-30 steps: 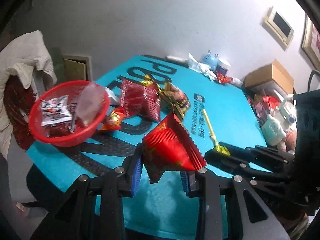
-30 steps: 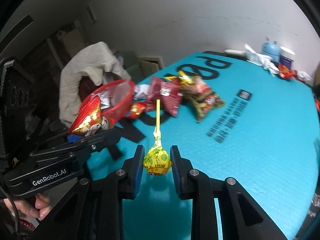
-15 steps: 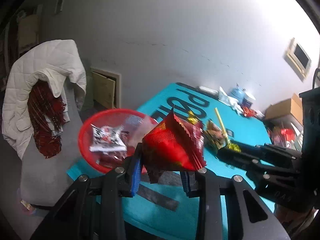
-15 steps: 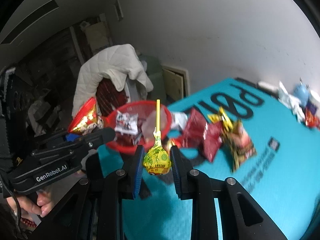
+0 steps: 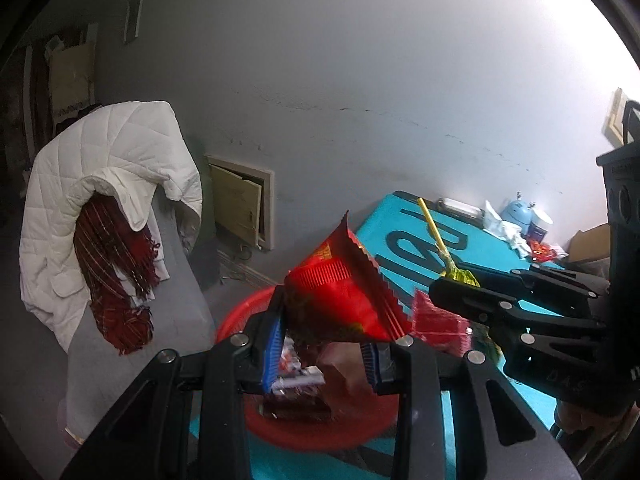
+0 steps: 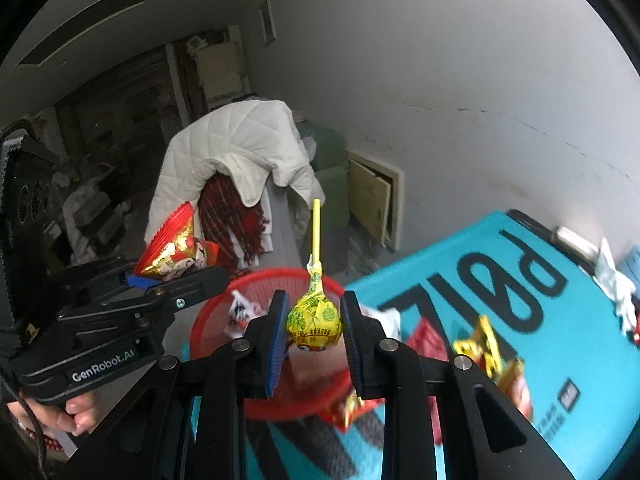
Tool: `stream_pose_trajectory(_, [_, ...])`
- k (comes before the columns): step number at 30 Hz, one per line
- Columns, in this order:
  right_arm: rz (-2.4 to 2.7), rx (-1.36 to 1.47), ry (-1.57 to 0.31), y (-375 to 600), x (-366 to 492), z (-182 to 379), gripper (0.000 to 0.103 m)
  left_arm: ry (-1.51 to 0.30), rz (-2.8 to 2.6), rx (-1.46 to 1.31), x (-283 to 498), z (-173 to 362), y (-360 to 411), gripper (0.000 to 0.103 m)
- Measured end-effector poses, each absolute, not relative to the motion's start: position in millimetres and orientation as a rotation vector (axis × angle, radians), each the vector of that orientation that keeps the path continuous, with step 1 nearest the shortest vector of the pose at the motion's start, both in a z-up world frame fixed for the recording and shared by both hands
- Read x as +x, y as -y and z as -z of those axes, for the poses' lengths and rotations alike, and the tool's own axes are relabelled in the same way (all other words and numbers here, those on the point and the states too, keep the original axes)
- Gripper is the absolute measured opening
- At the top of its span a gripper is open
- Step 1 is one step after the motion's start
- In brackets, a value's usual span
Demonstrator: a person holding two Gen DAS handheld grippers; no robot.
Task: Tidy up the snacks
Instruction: 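Carry the red chip bag and lollipop over the red basket and release both inside, then withdraw both tools from the basket back over the snack pile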
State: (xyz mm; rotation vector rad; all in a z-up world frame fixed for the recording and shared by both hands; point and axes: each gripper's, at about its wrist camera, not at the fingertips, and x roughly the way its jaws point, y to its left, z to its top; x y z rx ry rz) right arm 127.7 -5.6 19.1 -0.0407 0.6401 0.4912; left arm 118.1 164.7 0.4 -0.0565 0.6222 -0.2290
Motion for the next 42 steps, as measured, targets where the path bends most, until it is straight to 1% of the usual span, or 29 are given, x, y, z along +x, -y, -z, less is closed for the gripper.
stream_pose_trajectory(10, [-0.534,-0.055,-0.689,-15,164,4,0.026,-0.693,0.243,-0.021,154,20,-169,0.032])
stream_pose_trajectory(15, [-0.533,-0.054,-0.73,-21,173,15,0.027,-0.773,0.255,-0.015,170,34,-169,0.033])
stream_pose_trajectory(16, [-0.531,-0.054,-0.74,-22,175,16,0.029,-0.796,0.258,-0.017,173,37,-170,0.033])
stream_pose_trajectory(19, [-0.51,-0.046,-0.759,-20,175,19,0.044,-0.852,0.248,-0.024,178,46,-173,0.035])
stream_pose_trajectory(21, [-0.499,-0.035,-0.772,-18,174,21,0.045,-0.869,0.246,-0.022,177,49,-175,0.039])
stream_pose_trajectory(23, [-0.485,-0.031,-0.777,-16,171,21,0.045,-0.868,0.243,-0.013,175,48,-176,0.04])
stream_pose_trajectory(31, [-0.402,-0.001,-0.736,-5,150,2,0.045,-0.847,0.297,-0.007,163,32,-173,0.041])
stream_pose_trajectory(42, [-0.374,-0.045,-0.626,4,93,-37,0.045,-0.72,0.293,-0.016,115,-7,-164,0.041])
